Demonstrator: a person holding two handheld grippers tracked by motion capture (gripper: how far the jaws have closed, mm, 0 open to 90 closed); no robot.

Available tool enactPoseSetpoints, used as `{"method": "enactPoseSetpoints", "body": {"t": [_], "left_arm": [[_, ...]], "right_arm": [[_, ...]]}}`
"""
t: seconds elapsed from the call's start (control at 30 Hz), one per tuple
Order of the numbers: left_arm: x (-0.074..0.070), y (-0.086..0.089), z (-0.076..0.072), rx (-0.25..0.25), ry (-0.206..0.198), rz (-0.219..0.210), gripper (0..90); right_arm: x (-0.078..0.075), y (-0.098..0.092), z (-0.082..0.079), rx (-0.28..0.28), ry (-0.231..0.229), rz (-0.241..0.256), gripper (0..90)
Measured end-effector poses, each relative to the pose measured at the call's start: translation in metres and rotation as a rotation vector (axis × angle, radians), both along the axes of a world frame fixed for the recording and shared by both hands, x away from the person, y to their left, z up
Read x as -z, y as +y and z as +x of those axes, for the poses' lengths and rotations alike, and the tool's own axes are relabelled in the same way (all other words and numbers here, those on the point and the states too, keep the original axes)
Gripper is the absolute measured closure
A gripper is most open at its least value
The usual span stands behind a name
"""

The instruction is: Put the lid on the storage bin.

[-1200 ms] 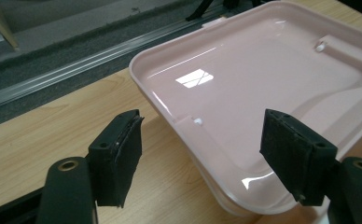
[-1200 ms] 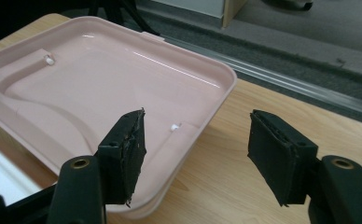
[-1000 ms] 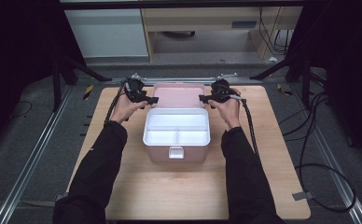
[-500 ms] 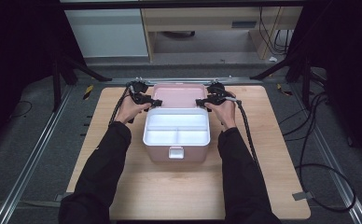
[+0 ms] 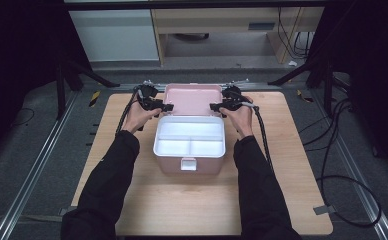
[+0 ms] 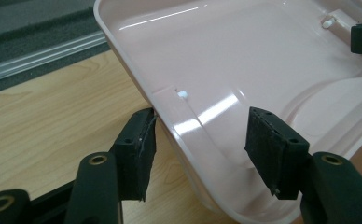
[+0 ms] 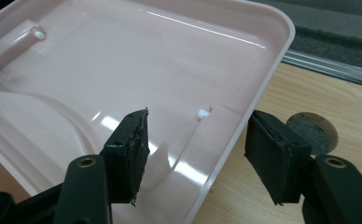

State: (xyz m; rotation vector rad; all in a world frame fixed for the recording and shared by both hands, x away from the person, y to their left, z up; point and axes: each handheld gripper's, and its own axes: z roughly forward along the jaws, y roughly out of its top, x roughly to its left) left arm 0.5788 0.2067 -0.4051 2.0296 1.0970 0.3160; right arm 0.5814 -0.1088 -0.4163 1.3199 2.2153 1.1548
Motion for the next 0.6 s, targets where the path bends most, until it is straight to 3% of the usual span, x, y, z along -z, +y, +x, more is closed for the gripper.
{"method": "enactPoseSetpoints", "body": {"t": [0.13, 0.33, 0.6], "left_arm": [[-0.008, 0.002, -0.003, -0.014, -0.028, -0.022, 46.7], [-0.022, 0.003, -0.013, 0.000, -0.060, 0.000, 48.4], [-0.037, 0.003, -0.026, 0.015, -0.105, 0.035, 50.7]], "right_arm": [[-0.008, -0.003, -0.003, 0.009, -0.030, 0.033, 41.7], [-0.020, -0.004, -0.010, 0.008, -0.069, 0.049, 42.7], [-0.039, -0.002, -0.021, 0.001, -0.114, 0.025, 43.1]]}}
